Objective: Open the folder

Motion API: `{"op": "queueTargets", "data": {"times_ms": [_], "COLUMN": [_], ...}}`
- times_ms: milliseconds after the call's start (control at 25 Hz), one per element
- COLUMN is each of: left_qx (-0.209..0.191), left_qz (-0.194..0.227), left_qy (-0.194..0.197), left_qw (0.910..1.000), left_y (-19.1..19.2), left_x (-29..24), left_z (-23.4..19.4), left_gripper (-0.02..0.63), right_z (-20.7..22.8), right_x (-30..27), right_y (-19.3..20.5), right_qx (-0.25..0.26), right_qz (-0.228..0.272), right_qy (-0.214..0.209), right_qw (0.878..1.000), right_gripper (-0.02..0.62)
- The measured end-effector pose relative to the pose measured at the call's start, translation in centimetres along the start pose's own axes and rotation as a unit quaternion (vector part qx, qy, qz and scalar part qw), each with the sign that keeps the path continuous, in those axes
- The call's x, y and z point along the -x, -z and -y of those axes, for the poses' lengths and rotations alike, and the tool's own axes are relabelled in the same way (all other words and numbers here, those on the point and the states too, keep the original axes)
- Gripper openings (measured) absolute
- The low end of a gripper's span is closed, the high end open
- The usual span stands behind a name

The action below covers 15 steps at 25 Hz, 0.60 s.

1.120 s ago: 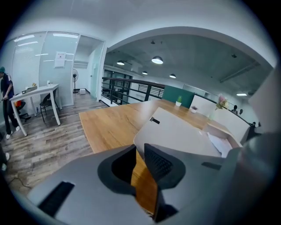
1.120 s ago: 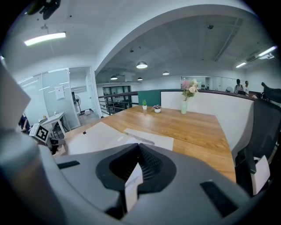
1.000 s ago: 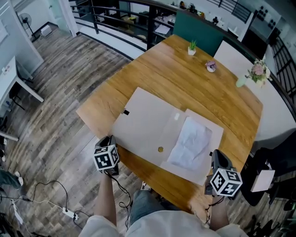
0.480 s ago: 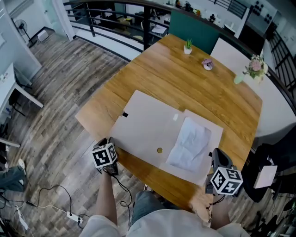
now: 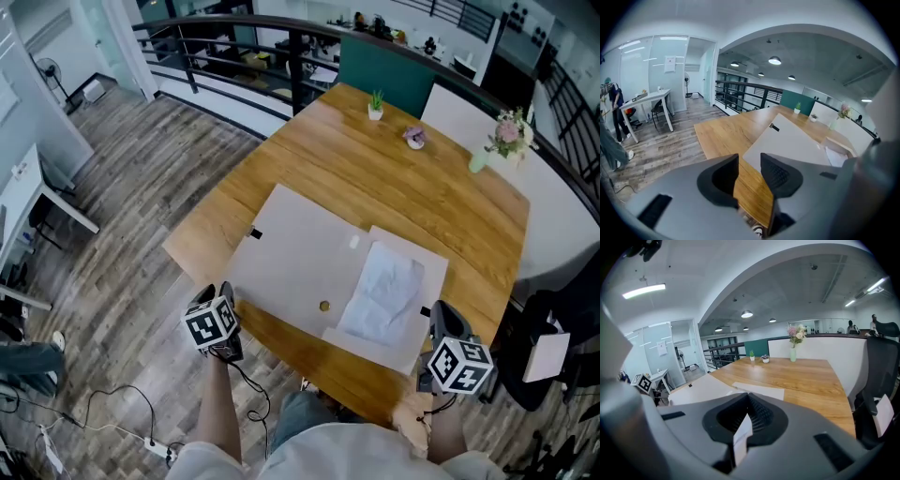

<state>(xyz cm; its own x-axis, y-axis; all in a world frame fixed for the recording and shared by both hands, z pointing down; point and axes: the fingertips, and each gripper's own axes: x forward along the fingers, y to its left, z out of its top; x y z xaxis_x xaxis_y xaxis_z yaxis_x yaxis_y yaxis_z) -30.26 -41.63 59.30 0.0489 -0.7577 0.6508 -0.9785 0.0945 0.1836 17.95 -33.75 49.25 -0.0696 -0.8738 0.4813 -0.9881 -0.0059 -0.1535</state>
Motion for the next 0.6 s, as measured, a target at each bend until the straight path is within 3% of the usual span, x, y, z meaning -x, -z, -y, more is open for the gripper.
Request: {"op": "queueTargets", "data": {"times_ms": [240,400,600], "left_qx": [-0.023,-0.061,-0.099], "left_qz": [0.058,0.112,0.185], "left_qy": [-0.013,0.025,0.088], "left_qw": [0.9980,0.9916,0.9738], "left_y": [-2.6,-5.5,-8.1], "left_x": [5.3,9.1,14.2], "left_z": [1.6,6.7,14.7], "left_gripper": [0.156,0.149,0.119], "right_z": [0.8,1.7,3.2], "right_x": [1.7,3.0,5.5], "right_y": [-1.1,-2.0,-3.1], "right_qx": [-0.003,0.001,0.014], "right_qz": [0.029,0.052,0.082], "right_qy": [-0.002,0.000,0.008], "right_qw": [1.000,0.999,0.997], "right_gripper": [0.002,0.002,0.002]}}
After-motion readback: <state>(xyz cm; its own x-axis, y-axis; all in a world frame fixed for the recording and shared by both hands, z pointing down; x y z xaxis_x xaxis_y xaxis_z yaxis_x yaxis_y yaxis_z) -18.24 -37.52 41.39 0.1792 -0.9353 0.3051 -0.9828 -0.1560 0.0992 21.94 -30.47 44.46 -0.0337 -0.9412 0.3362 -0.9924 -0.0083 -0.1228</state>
